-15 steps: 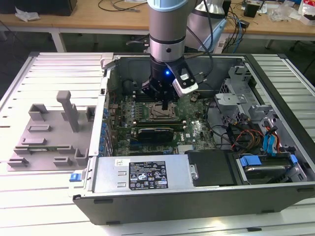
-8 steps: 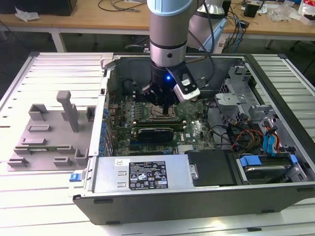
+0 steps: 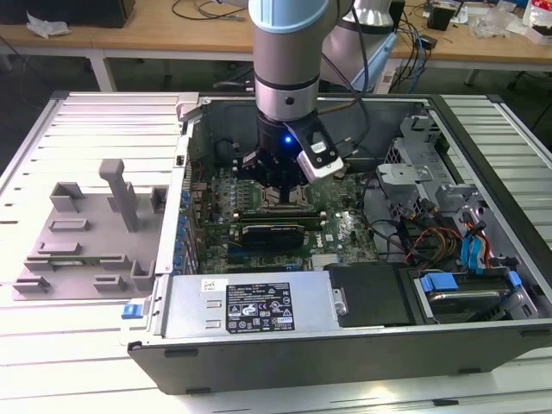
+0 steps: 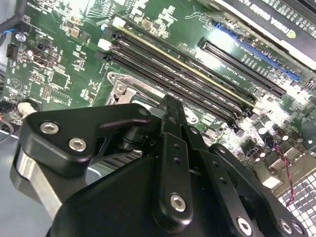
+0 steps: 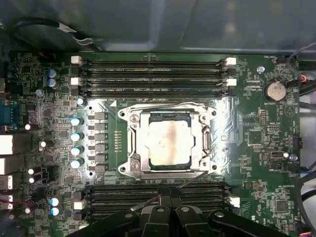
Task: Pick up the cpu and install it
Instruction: 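Install the second cpu locking lever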
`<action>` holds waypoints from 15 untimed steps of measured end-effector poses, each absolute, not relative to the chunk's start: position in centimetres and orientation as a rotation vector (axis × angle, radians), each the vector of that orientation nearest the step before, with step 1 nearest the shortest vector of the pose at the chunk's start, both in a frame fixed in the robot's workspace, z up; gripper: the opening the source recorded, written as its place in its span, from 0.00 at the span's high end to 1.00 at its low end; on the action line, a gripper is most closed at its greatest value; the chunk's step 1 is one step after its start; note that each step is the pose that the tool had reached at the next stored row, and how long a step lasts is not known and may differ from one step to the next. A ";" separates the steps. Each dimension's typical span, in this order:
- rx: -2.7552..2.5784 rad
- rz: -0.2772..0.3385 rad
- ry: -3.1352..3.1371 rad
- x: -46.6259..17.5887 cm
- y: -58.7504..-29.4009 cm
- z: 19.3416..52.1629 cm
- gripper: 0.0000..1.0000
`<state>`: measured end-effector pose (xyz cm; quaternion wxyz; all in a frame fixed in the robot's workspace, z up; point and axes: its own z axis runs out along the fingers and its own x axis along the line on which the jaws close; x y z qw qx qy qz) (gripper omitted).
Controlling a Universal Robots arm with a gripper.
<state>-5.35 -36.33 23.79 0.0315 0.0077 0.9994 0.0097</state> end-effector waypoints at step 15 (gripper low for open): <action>0.024 0.030 3.078 -7.0 -36.3 23.0 0.89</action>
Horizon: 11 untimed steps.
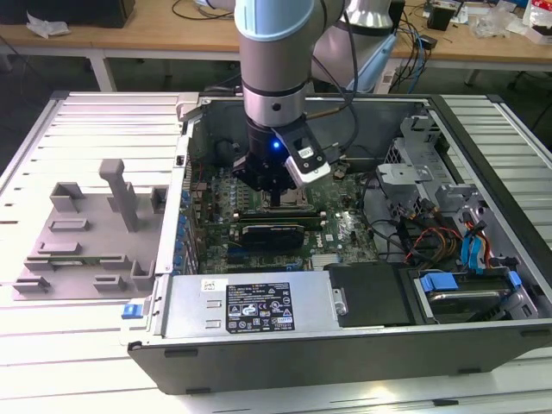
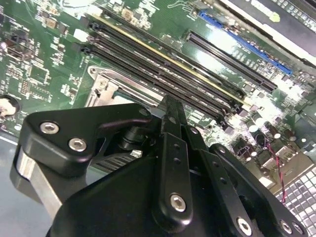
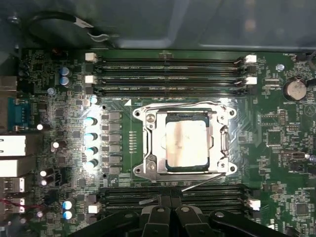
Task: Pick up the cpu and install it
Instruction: 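Install the second cpu locking lever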
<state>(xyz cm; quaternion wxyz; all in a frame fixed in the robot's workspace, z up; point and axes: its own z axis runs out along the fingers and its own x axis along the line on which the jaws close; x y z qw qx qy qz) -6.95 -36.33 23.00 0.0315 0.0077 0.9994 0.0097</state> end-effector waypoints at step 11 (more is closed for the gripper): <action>0.024 0.030 3.078 -7.6 -36.3 22.0 0.89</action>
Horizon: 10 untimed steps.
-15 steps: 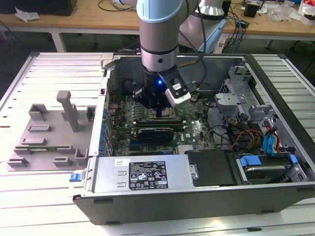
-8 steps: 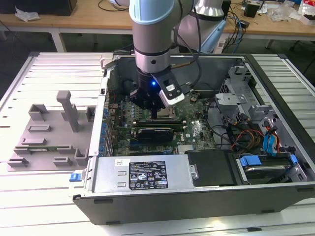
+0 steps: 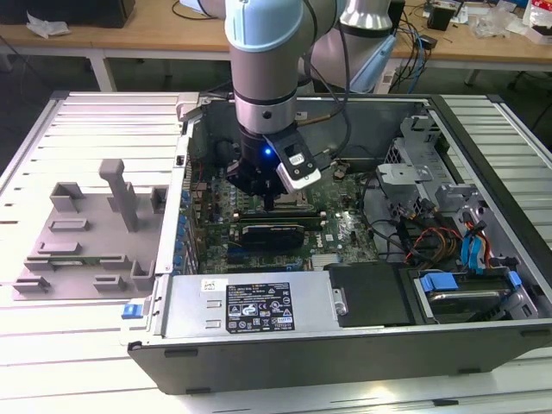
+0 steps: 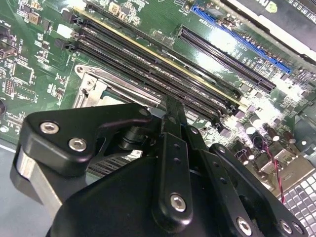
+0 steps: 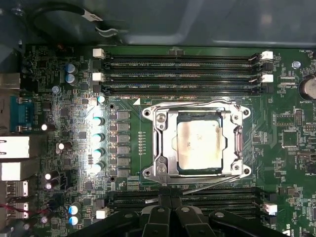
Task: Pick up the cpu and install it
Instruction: 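Install the second cpu locking lever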
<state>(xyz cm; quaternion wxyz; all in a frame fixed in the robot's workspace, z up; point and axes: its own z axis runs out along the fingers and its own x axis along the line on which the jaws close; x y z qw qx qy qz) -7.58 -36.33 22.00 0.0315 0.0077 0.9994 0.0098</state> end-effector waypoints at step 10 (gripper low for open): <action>0.024 0.030 3.078 -7.7 -36.3 21.6 0.89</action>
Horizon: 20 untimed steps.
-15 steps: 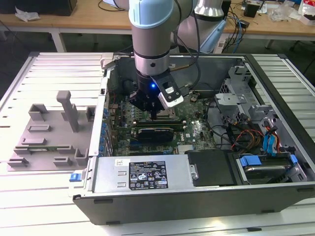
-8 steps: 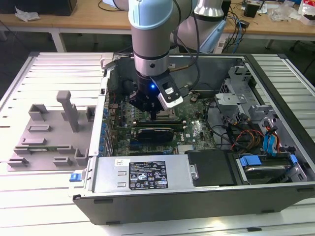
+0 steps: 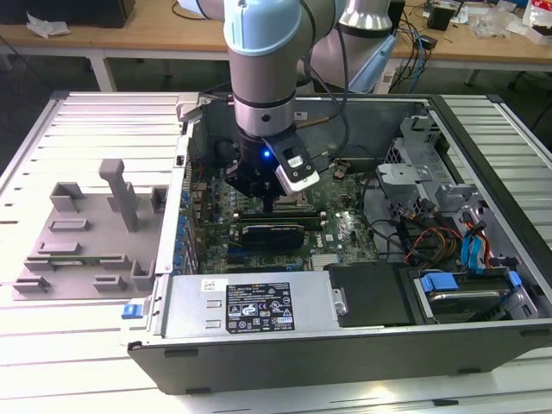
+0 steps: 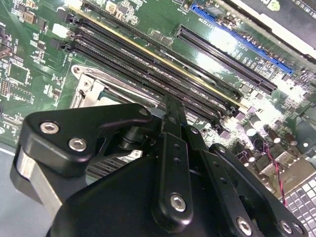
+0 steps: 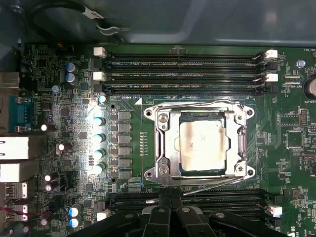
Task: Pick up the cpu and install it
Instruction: 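Install the second cpu locking lever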
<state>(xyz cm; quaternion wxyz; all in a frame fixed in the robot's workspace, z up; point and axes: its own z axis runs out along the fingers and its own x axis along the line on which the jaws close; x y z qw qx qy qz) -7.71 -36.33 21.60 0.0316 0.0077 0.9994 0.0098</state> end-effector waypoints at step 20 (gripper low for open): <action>0.026 0.102 3.074 -7.8 -36.9 21.0 0.89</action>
